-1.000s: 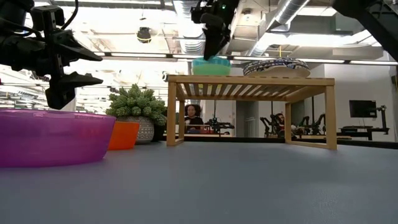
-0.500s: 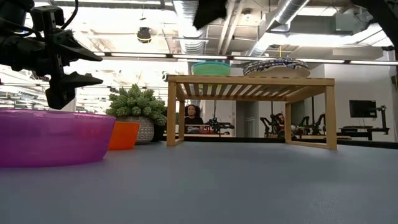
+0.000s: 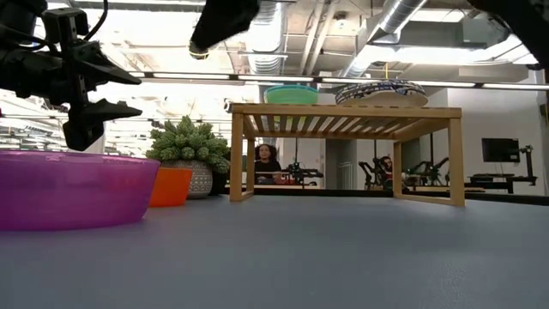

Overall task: Place and stack bowls onto a shelf
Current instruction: Stack the orange bowl on top of the blue bowl on the shelf

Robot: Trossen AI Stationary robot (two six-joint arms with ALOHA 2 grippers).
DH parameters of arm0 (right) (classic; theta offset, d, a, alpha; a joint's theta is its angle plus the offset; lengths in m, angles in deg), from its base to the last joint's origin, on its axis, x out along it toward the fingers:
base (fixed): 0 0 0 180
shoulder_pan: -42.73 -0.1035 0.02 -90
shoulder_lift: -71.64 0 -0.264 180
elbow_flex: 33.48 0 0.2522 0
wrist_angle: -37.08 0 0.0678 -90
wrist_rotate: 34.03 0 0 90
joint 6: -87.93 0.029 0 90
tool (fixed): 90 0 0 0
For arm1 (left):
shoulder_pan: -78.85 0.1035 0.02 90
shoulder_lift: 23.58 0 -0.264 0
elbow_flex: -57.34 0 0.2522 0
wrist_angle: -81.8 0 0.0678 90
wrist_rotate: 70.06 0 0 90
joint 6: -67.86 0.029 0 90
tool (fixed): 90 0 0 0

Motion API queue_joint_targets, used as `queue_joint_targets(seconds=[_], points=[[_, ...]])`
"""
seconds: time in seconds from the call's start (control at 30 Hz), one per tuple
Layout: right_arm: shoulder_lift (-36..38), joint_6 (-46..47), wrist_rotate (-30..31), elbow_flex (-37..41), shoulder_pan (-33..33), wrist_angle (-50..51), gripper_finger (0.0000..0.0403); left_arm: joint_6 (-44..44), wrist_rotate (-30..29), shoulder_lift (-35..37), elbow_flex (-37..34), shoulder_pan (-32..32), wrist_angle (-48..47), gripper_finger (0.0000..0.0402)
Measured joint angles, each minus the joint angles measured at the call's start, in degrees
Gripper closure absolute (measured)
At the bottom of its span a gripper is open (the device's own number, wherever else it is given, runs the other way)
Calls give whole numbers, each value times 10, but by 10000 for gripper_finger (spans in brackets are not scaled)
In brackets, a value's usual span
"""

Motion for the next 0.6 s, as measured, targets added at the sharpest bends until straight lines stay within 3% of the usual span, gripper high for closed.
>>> queue_joint_targets(seconds=[0.23, 0.6], points=[[-93, -60, -47, 1, -3, -3, 209, 0, 0, 0, 0, 0, 0, 205], [-151, -140, -69, 0, 11, -45, 209, 4, 0, 0, 0, 0, 0, 205]])
